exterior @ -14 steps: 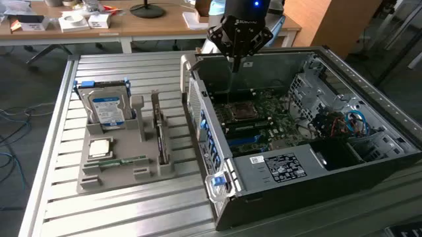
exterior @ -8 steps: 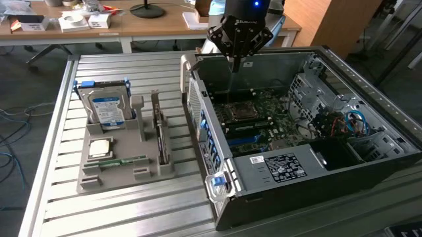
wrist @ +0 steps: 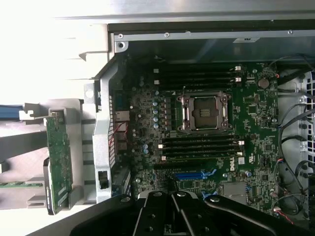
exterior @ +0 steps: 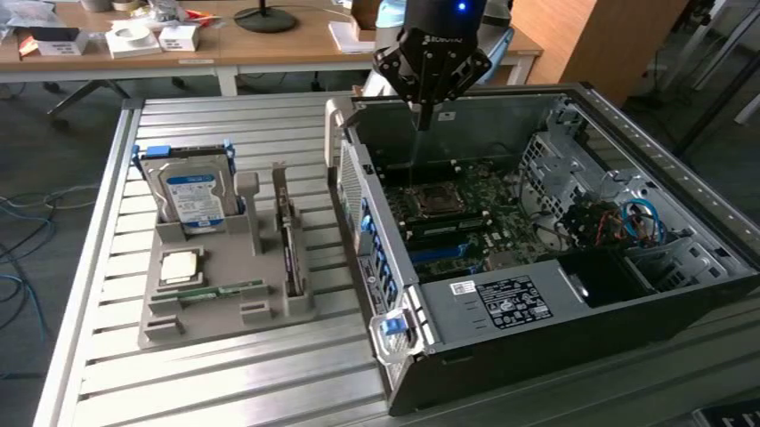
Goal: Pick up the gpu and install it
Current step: 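Reach for the gpu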
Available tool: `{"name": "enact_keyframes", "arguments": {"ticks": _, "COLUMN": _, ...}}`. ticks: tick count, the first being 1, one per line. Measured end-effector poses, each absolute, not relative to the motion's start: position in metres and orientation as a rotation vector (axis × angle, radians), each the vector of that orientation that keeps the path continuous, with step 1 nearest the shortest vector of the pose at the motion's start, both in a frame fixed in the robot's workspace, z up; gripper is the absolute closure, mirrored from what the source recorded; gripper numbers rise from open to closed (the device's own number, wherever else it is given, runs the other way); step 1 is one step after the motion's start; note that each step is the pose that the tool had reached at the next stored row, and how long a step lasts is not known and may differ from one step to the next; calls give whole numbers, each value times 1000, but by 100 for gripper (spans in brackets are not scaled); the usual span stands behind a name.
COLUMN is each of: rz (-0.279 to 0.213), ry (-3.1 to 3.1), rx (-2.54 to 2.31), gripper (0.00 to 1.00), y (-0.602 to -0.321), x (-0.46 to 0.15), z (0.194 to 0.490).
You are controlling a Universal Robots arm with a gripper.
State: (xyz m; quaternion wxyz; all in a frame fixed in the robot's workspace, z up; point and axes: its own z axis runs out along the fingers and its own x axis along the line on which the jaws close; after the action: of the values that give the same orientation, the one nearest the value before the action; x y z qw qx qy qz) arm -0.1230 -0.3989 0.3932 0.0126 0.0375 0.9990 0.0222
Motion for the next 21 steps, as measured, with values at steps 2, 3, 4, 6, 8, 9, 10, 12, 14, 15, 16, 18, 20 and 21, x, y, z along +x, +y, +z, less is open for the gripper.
{"name": "enact_keyframes", "arguments": {"ticks": 2, "rz": 69, "ry": 3114, "rx": 117, "gripper": 89, "y": -399, "x": -126, "z": 393}}
{"name": "enact_keyframes", "arguments": {"ticks": 3, "rz": 69, "ry": 3114, "rx": 117, "gripper": 89, "y": -399, "x": -128, "z": 393}}
{"name": "enact_keyframes", "arguments": {"ticks": 4, "rz": 69, "ry": 3114, "rx": 117, "gripper": 89, "y": -399, "x": -130, "z": 393}}
{"name": "enact_keyframes", "arguments": {"ticks": 6, "rz": 69, "ry": 3114, "rx": 117, "gripper": 89, "y": -399, "x": -134, "z": 393}}
{"name": "enact_keyframes", "arguments": {"ticks": 8, "rz": 69, "ry": 3114, "rx": 117, "gripper": 89, "y": -399, "x": -139, "z": 393}}
{"name": "enact_keyframes", "arguments": {"ticks": 9, "rz": 69, "ry": 3114, "rx": 117, "gripper": 89, "y": -399, "x": -141, "z": 393}}
{"name": "enact_keyframes", "arguments": {"ticks": 10, "rz": 69, "ry": 3114, "rx": 117, "gripper": 89, "y": -399, "x": -143, "z": 393}}
{"name": "enact_keyframes", "arguments": {"ticks": 12, "rz": 69, "ry": 3114, "rx": 117, "gripper": 89, "y": -399, "x": -148, "z": 393}}
{"name": "enact_keyframes", "arguments": {"ticks": 14, "rz": 69, "ry": 3114, "rx": 117, "gripper": 89, "y": -399, "x": -153, "z": 393}}
{"name": "enact_keyframes", "arguments": {"ticks": 15, "rz": 69, "ry": 3114, "rx": 116, "gripper": 89, "y": -399, "x": -155, "z": 393}}
{"name": "enact_keyframes", "arguments": {"ticks": 16, "rz": 69, "ry": 3114, "rx": 117, "gripper": 89, "y": -399, "x": -158, "z": 393}}
{"name": "enact_keyframes", "arguments": {"ticks": 18, "rz": 69, "ry": 3114, "rx": 117, "gripper": 89, "y": -398, "x": -163, "z": 393}}
{"name": "enact_keyframes", "arguments": {"ticks": 20, "rz": 69, "ry": 3114, "rx": 117, "gripper": 89, "y": -398, "x": -167, "z": 393}}
{"name": "enact_keyframes", "arguments": {"ticks": 21, "rz": 69, "ry": 3114, "rx": 117, "gripper": 89, "y": -398, "x": -169, "z": 393}}
